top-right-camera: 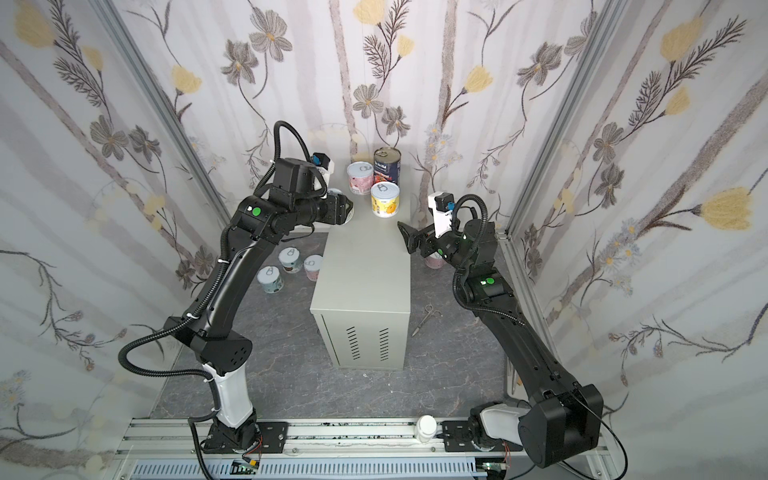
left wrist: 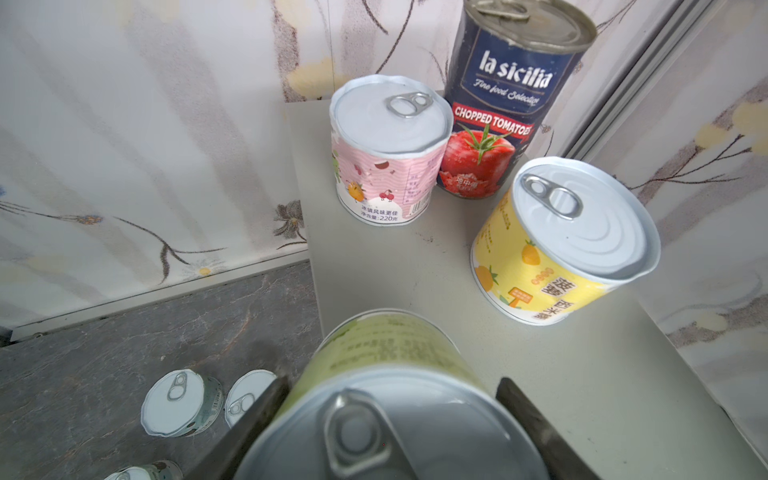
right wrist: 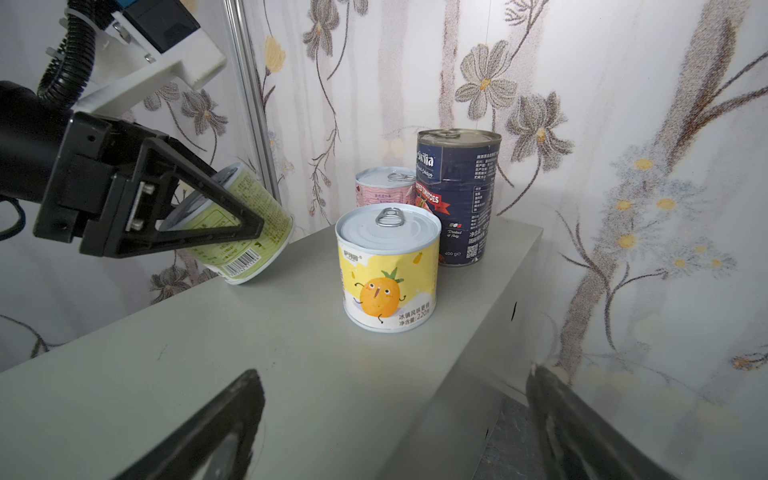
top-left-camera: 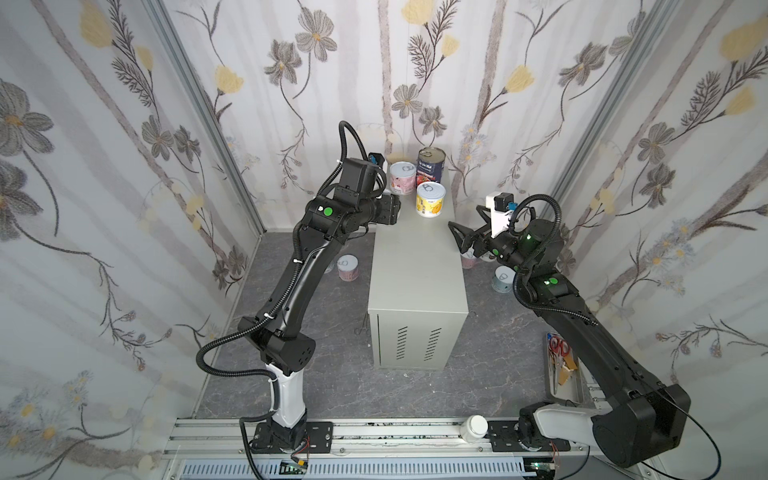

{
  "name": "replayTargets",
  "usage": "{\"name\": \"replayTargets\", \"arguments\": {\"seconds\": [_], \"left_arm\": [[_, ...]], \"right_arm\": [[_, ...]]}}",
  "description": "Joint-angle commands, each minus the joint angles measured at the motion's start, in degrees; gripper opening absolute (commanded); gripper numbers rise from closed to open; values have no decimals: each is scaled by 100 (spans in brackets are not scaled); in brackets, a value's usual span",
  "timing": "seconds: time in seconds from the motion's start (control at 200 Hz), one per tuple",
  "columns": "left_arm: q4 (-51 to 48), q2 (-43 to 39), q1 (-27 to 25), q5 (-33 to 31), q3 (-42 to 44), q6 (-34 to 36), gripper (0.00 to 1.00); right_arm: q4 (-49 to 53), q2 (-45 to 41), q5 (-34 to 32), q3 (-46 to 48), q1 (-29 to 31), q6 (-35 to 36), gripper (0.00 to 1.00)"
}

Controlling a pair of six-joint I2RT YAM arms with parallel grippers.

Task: Place and organize the canned foods onto the counter
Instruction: 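Lift the green can with the left gripper up over the cabinet top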

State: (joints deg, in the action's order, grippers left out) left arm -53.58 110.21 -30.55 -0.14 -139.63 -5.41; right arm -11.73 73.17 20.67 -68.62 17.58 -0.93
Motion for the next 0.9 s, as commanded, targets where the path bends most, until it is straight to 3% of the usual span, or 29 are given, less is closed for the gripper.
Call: {"name": "replayTargets", "arguments": {"seconds": [0.0, 0.25, 0.894], "left_arm": [[114, 106, -39, -8, -222, 93, 55], [118, 172, -107, -108, -284, 80, 67], [400, 414, -189, -43, -284, 60, 75]], "right_arm": [[-144, 13, 65, -29, 17, 110, 98], [-115, 83, 78, -46, 19, 154, 99], [188, 75, -120, -64, 19, 310, 99]]}}
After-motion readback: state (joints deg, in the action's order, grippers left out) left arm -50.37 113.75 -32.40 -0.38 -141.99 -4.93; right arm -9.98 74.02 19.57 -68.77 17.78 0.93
